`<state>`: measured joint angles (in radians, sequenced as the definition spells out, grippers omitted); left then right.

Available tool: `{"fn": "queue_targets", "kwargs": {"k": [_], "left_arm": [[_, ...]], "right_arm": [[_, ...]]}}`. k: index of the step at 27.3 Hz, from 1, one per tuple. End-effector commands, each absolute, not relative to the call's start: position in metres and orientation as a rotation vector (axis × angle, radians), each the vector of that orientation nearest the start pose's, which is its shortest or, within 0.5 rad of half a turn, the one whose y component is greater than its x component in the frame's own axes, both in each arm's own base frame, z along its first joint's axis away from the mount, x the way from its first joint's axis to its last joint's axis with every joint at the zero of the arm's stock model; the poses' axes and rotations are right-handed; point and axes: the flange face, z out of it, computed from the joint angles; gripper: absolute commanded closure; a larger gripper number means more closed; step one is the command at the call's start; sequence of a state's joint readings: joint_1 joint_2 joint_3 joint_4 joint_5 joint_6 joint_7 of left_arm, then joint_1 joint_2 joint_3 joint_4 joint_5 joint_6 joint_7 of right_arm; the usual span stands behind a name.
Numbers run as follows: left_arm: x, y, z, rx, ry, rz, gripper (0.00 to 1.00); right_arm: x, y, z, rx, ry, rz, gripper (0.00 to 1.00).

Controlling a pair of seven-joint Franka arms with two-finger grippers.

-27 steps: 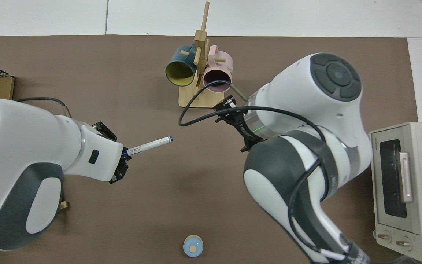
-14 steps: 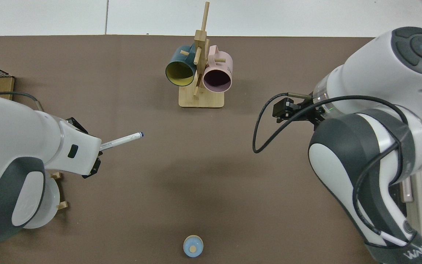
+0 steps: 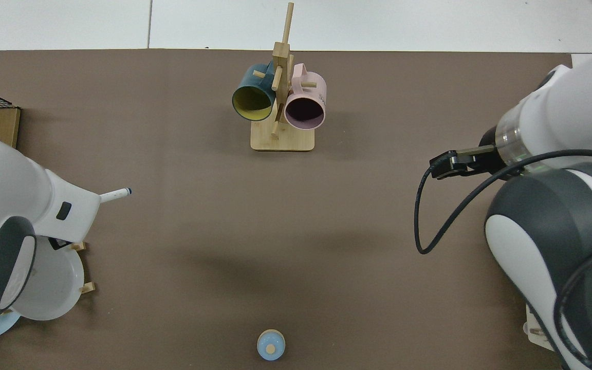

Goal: Put markers into pen holder
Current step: 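Carry the marker away with the left gripper while the right gripper retracts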

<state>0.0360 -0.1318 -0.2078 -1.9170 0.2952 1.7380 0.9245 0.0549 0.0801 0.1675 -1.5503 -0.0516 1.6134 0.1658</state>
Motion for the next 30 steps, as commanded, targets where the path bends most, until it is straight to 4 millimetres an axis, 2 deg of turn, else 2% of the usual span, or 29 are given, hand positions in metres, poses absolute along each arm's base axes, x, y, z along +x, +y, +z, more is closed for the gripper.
{"fn": "queue_targets", "kwargs": {"k": [1,3,5,7,9,15,18,30], "left_arm": [[0.508,-0.045,0.559,-2.286,1.499,0.307,1.00],[0.510,-0.034,0.563,-2.235,1.509,0.335,1.00],[0.512,-0.024,0.566,-2.164,1.526,0.374,1.00],[0.516,-0.018,0.571,-2.082,1.562,0.401,1.00],[0.523,-0.006,0.581,-2.017,1.594,0.425,1.00],[0.536,0.030,0.594,-1.811,1.679,0.518,1.00],[0.542,0.043,0.601,-1.701,1.723,0.530,1.00],[0.566,0.128,0.620,-1.342,1.897,0.574,1.00]], "right_arm": [[0.557,0.091,0.611,-3.217,-0.107,0.031,0.00],[0.553,0.092,0.610,-3.216,-0.110,0.075,0.00],[0.550,0.083,0.612,-3.226,-0.097,0.122,0.00],[0.551,0.079,0.619,-3.257,-0.188,0.108,0.00],[0.549,0.086,0.620,-3.273,-0.293,0.100,0.00],[0.548,0.071,0.624,-3.193,-0.124,0.079,0.00],[0.549,0.068,0.623,-3.191,-0.114,0.082,0.00],[0.550,0.059,0.622,-3.192,-0.085,0.085,0.00]]}}
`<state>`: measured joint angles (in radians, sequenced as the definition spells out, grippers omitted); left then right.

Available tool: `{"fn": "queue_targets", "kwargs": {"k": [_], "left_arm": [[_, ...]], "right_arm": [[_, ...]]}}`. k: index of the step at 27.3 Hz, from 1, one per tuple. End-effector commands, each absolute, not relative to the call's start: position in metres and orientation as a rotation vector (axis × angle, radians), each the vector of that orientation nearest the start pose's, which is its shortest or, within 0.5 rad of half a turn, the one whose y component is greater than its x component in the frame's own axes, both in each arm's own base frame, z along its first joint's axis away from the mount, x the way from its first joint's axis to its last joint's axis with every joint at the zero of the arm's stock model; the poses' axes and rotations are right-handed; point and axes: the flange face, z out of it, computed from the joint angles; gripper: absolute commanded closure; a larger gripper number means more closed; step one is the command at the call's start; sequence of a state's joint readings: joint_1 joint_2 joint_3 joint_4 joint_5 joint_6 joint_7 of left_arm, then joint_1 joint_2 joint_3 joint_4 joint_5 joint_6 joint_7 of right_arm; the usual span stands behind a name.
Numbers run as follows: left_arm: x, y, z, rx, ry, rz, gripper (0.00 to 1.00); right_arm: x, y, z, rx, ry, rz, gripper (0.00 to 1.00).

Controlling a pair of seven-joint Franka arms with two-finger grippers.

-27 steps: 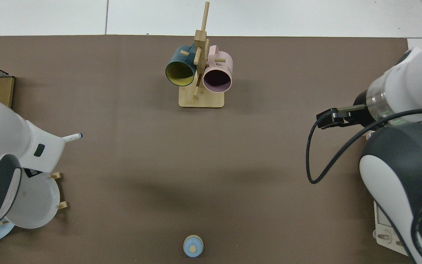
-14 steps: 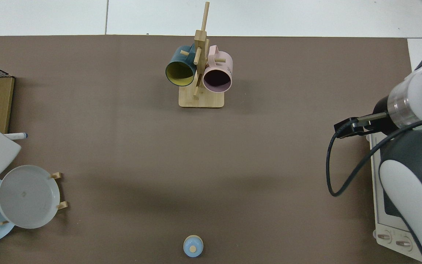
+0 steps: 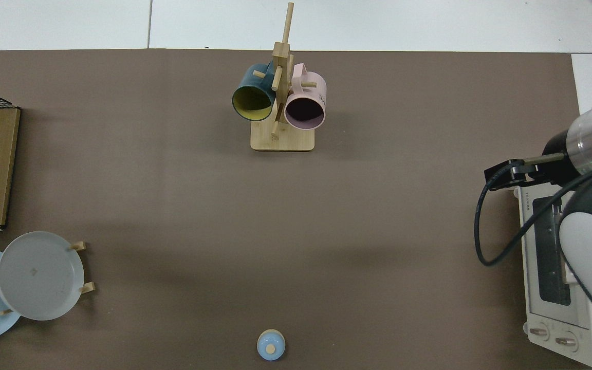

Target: Put markers into pen holder

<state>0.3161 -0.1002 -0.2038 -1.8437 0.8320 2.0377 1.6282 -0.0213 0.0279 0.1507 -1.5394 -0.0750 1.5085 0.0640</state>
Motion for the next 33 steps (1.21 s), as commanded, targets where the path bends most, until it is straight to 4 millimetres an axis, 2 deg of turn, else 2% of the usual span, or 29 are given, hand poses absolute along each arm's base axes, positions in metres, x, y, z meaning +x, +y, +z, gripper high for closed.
{"fn": "queue_targets", "kwargs": {"k": [1,5,10,14,16,19,24,33], "left_arm": [[0.566,0.136,0.622,-1.318,1.907,0.578,1.00],[0.563,0.168,0.632,-1.239,1.940,0.595,1.00],[0.571,0.191,0.648,-1.186,1.952,0.609,1.00],[0.572,0.215,0.648,-1.163,1.952,0.608,1.00],[0.571,0.220,0.647,-1.164,1.953,0.591,1.00],[0.568,0.238,0.640,-1.186,1.981,0.590,1.00],[0.563,0.254,0.630,-1.240,2.017,0.542,1.00],[0.561,0.255,0.604,-1.263,2.062,0.547,1.00]], "right_arm": [[0.550,0.057,0.622,-3.192,-0.083,0.086,0.00],[0.550,0.056,0.622,-3.192,-0.078,0.086,0.00],[0.550,0.057,0.622,-3.192,-0.083,0.086,0.00],[0.550,0.056,0.622,-3.192,-0.078,0.086,0.00],[0.550,0.056,0.622,-3.192,-0.080,0.086,0.00],[0.550,0.056,0.622,-3.192,-0.078,0.086,0.00],[0.550,0.057,0.622,-3.192,-0.083,0.086,0.00],[0.550,0.057,0.622,-3.192,-0.083,0.086,0.00]]}}
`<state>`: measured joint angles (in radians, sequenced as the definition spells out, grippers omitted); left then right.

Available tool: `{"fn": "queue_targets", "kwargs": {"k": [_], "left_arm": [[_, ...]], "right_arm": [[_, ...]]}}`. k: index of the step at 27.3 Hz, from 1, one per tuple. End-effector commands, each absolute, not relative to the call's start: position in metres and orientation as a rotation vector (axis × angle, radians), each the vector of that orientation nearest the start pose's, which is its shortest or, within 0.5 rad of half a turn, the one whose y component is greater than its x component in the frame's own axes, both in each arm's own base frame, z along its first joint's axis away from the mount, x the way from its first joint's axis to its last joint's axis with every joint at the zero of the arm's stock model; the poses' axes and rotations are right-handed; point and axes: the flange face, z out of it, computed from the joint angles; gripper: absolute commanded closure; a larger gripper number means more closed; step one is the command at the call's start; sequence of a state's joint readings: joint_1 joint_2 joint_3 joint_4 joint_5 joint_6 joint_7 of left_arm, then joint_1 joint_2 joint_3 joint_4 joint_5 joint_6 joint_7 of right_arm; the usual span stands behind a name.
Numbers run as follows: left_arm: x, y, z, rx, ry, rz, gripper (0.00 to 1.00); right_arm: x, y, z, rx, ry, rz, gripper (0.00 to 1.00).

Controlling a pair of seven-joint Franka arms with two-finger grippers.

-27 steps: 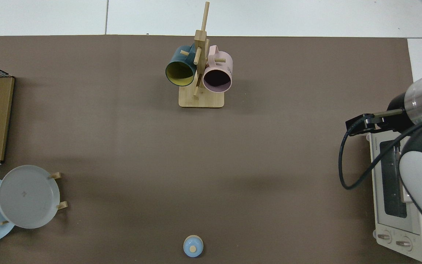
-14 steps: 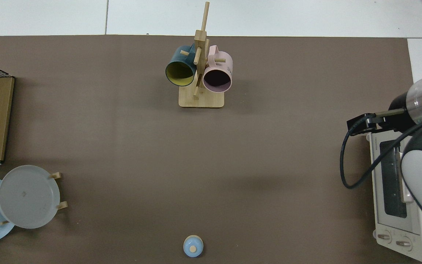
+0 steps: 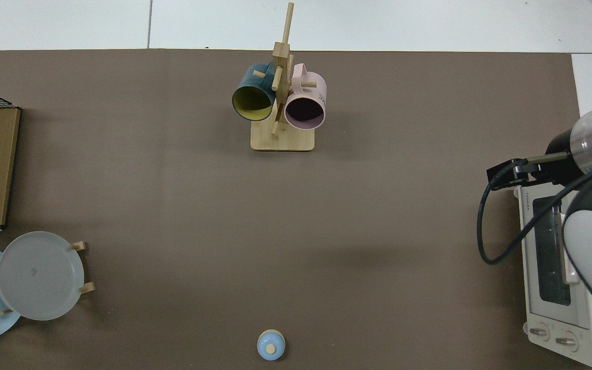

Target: Put markers into pen holder

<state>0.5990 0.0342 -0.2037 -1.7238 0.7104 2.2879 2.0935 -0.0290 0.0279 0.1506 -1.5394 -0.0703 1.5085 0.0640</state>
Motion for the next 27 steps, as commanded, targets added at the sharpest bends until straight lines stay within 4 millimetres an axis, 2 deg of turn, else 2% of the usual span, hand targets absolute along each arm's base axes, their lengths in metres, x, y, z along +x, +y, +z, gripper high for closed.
{"fn": "queue_targets", "kwargs": {"k": [1,6,7,9,10,14,19,23,27], "left_arm": [[0.561,0.254,0.602,-1.267,2.063,0.545,1.00],[0.558,0.261,0.589,-1.303,2.071,0.538,1.00],[0.558,0.262,0.588,-1.310,2.075,0.530,0.87],[0.558,0.261,0.588,-1.314,2.088,0.528,0.11],[0.558,0.262,0.589,-1.326,2.079,0.524,0.00],[0.559,0.263,0.595,-1.331,2.065,0.519,0.00],[0.565,0.245,0.609,-1.349,2.067,0.491,0.00],[0.565,0.222,0.622,-1.562,2.006,0.343,0.00],[0.565,0.194,0.625,-1.754,1.898,0.274,0.00]], "right_arm": [[0.550,0.056,0.622,-3.192,-0.080,0.086,0.00],[0.550,0.056,0.622,-3.192,-0.080,0.086,0.00],[0.550,0.056,0.622,-3.192,-0.078,0.086,0.00],[0.550,0.056,0.622,-3.192,-0.078,0.086,0.00],[0.550,0.056,0.622,-3.192,-0.080,0.086,0.00],[0.550,0.056,0.622,-3.192,-0.080,0.086,0.00],[0.550,0.056,0.622,-3.192,-0.080,0.086,0.00],[0.550,0.056,0.622,-3.192,-0.080,0.086,0.00],[0.550,0.057,0.622,-3.192,-0.083,0.086,0.00]]}}
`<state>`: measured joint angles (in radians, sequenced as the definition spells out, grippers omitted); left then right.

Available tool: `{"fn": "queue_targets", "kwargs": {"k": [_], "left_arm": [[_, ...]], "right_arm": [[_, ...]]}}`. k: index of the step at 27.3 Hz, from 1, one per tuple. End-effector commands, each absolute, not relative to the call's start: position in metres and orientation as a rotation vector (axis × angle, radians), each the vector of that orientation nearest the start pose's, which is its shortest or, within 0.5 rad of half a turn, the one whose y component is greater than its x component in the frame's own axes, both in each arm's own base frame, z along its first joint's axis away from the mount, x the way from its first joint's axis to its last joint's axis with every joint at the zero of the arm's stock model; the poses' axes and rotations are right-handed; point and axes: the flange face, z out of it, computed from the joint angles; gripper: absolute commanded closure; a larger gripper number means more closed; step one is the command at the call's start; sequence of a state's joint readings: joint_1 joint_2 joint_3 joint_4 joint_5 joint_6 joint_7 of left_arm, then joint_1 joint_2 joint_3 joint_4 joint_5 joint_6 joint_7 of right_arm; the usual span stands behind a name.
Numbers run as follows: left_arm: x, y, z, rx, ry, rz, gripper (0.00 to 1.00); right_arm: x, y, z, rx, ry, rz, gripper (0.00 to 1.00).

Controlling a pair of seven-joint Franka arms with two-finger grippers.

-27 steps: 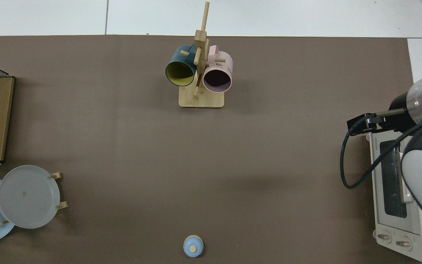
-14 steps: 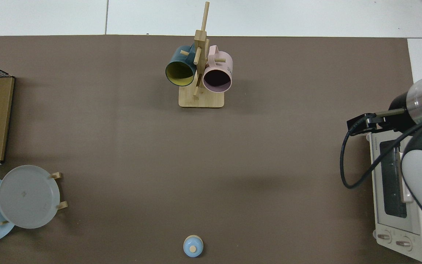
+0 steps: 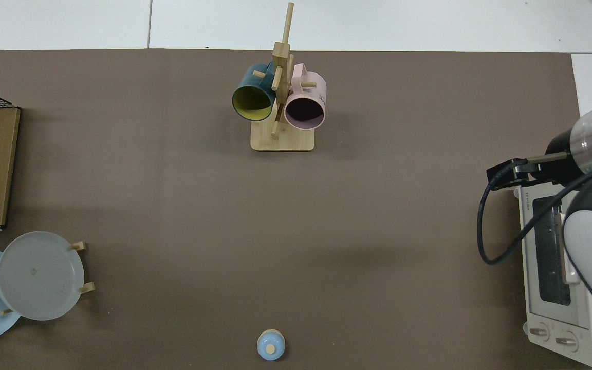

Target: Put markers into pen holder

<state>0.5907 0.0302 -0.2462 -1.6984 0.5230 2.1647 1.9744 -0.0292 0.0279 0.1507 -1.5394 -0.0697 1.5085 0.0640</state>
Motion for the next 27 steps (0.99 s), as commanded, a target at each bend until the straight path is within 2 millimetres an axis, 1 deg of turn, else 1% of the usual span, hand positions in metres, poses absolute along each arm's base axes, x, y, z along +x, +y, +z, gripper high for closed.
{"fn": "queue_targets", "kwargs": {"k": [1,6,10,12,15,18,20,27], "left_arm": [[0.566,0.183,0.624,-1.807,1.869,0.259,0.00],[0.564,0.141,0.619,-2.131,1.622,0.157,0.00],[0.562,0.115,0.609,-2.381,1.413,0.101,0.00],[0.560,0.105,0.609,-2.488,1.310,0.067,0.00],[0.558,0.082,0.606,-2.627,1.160,0.027,0.00],[0.555,0.067,0.603,-2.777,0.950,-0.003,0.00],[0.556,0.053,0.601,-2.864,0.809,-0.041,0.00],[0.558,0.014,0.599,-3.034,0.464,-0.106,0.00]], "right_arm": [[0.550,0.057,0.622,-3.192,-0.083,0.086,0.00],[0.550,0.056,0.622,-3.192,-0.080,0.086,0.00],[0.550,0.056,0.622,-3.192,-0.080,0.086,0.00],[0.550,0.056,0.622,-3.192,-0.080,0.086,0.00],[0.550,0.056,0.622,-3.192,-0.080,0.086,0.00],[0.550,0.056,0.622,-3.192,-0.080,0.086,0.00],[0.550,0.056,0.622,-3.192,-0.080,0.086,0.00],[0.550,0.056,0.622,-3.192,-0.080,0.086,0.00]]}}
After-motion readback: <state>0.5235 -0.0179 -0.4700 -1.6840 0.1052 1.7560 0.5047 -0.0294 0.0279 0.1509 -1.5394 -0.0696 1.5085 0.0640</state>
